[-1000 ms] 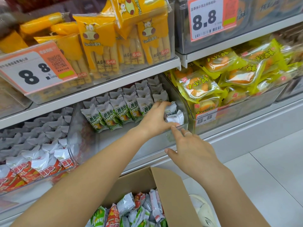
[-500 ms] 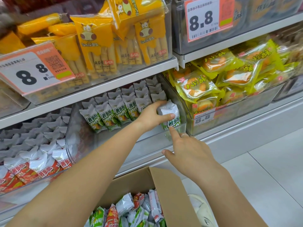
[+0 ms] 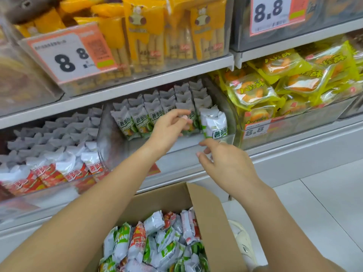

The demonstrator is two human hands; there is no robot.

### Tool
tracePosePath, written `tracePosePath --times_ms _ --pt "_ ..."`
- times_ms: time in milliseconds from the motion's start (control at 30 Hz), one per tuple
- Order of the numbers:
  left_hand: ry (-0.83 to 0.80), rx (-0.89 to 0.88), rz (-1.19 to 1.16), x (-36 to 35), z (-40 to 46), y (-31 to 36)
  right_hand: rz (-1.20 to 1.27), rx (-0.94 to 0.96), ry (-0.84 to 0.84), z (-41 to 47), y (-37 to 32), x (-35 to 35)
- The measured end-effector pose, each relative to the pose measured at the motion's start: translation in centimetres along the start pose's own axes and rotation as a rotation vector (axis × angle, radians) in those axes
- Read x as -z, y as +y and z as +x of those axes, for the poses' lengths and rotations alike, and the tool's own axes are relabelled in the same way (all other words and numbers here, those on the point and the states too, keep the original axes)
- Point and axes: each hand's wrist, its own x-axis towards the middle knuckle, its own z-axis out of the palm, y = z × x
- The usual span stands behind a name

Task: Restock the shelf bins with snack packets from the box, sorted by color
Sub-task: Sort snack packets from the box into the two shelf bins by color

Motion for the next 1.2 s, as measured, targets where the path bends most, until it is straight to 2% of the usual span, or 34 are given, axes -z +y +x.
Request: tracePosePath --times_ms 67,167,267,333,400,467,533,600,667,733,833,1033,1133,1200 --pt "0.052 -0.078 0.026 2.2 -4.7 -1.0 0.055 0.029 -0.045 -1.0 -1.0 -1.3" --pt "0.037 -0.014 0.040 4.8 -12.9 -5.0 -0.021 0.102 -0.146 -3.4 -2.5 -5.6" --pt "-0.046 0.223 0.222 6.4 -19.9 -11.6 -0.137 0.235 -0.385 -6.2 -3.9 -11.5" --pt "-0.112 0.430 0.313 7.1 -23.0 -16.8 -0.223 0.242 -0.570 -7.7 -4.2 -15.4" --pt "-0.177 0.597 0.377 7.2 -25.1 -21.2 -0.253 0.134 -0.687 -8.9 -3.5 -19.0" --pt "-0.239 0.700 0.402 6.7 -26.4 -24.4 -0.159 -0.072 -0.778 -10.1 -2.6 -22.2" --pt "-0.323 0.745 0.409 5.6 -27.1 -26.6 -0.017 -0.302 -0.821 -11.3 -1.7 -24.9" --pt "-0.388 0.747 0.409 4.1 -27.0 -27.9 0.071 -0.441 -0.858 -12.7 -0.7 -27.1" --pt "-0.414 0.722 0.423 2.5 -26.3 -28.7 0.046 -0.554 -0.869 -14.2 0.7 -29.3" --pt "-0.400 0.705 0.415 1.1 -25.3 -29.2 0.040 -0.783 -0.838 -15.7 1.6 -30.8" --pt "-0.403 0.692 0.361 -0.9 -24.2 -29.7 0.137 -0.975 -0.759 -16.9 2.0 -32.2" --pt "-0.474 0.688 0.419 -4.2 -23.3 -30.7 0.380 -1.036 -0.645 -17.2 1.1 -34.4" --pt "-0.430 0.728 0.472 -4.5 -23.2 -30.8 0.546 -1.113 -0.567 -16.9 0.6 -34.9" --pt "-0.364 0.788 0.355 -4.3 -23.1 -31.0 0.698 -1.199 -0.530 -16.6 0.2 -34.5"
